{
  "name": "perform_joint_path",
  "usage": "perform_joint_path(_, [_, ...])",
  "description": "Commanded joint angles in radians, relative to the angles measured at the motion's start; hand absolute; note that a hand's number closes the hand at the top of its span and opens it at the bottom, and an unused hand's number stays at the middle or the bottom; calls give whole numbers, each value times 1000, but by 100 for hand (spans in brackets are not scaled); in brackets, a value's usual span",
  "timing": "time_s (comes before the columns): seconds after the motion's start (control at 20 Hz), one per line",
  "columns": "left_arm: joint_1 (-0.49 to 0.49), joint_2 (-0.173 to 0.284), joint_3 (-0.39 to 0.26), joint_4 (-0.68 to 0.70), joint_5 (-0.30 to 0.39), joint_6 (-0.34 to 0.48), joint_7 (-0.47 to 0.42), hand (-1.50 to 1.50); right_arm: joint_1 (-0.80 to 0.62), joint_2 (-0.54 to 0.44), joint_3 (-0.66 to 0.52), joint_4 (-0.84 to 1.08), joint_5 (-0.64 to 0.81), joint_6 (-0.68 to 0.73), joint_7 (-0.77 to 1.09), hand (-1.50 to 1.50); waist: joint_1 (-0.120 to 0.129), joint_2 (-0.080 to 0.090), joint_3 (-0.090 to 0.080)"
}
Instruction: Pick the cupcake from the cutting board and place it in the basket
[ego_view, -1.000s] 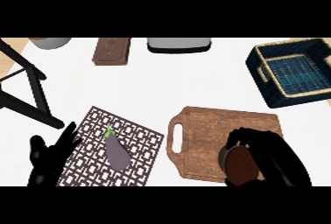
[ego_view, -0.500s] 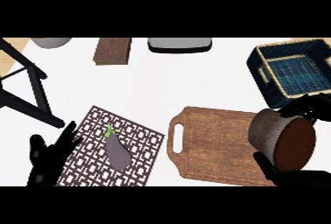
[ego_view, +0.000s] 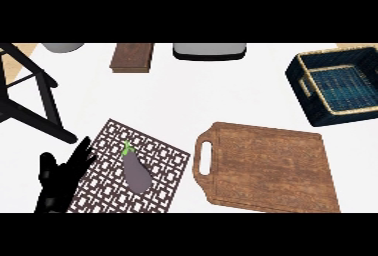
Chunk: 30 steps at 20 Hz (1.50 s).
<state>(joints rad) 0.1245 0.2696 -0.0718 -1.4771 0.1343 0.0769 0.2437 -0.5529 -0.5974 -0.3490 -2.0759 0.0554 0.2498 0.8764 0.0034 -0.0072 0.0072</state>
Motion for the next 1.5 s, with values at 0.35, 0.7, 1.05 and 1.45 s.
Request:
perform_joint_path(0.35, [-31,-18,12,98,-5,-26,26,0,-207,-166,-40,476,18,59,-172,150,8,11,-8])
perform_joint_path(0.7, [42,-24,-1,50,-15,-37,8,0,-213,-167,2,732,135,20,-430,150,22,14,-7])
perform_joint_path(1.05, [-13,-33,5,65,-31,-30,35,0,-339,-166,-14,1046,138,-4,-543,150,25,16,-7])
perform_joint_path(1.45, [-6,-30,23,90,-38,-50,-2,0,-319,-94,-47,1224,125,-74,-715,150,18,14,-7])
